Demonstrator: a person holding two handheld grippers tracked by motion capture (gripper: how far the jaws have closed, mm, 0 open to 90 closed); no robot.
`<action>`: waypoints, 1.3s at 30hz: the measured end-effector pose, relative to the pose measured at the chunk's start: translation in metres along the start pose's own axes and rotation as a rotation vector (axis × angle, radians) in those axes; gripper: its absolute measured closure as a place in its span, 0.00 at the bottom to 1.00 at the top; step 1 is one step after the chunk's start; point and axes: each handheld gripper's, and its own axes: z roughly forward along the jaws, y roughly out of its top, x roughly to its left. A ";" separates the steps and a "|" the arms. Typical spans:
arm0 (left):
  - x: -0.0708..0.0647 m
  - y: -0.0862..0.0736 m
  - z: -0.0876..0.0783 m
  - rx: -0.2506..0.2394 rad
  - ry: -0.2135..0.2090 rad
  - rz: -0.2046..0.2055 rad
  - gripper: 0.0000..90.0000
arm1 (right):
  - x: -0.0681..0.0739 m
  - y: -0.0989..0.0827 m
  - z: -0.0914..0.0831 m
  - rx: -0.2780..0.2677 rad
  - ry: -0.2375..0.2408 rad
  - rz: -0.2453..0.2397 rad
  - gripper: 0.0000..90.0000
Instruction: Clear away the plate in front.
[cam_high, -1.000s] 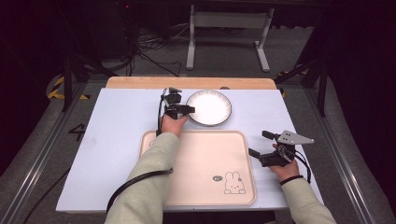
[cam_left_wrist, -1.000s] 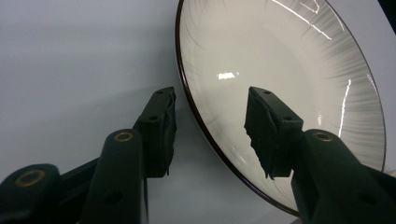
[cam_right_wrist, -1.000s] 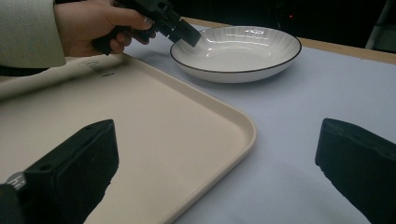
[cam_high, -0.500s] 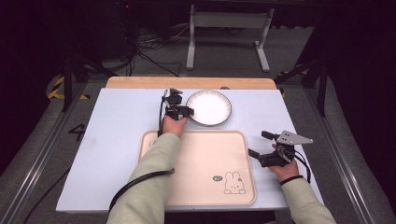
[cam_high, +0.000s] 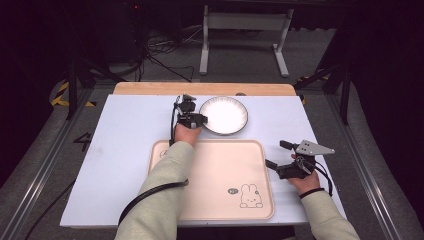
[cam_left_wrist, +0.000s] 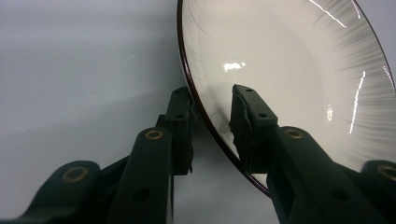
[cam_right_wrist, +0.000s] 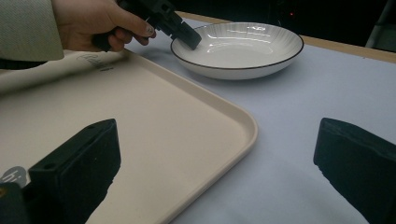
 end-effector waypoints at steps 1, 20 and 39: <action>0.001 0.000 0.000 0.002 -0.007 -0.013 0.78 | 0.000 0.000 0.000 0.000 -0.001 -0.001 0.01; 0.007 0.001 -0.001 0.010 -0.056 -0.133 0.84 | 0.001 0.000 0.000 0.002 -0.004 -0.002 0.01; -0.007 0.007 -0.029 -0.135 -0.049 -0.130 0.93 | 0.000 0.001 -0.002 -0.012 -0.029 -0.001 0.01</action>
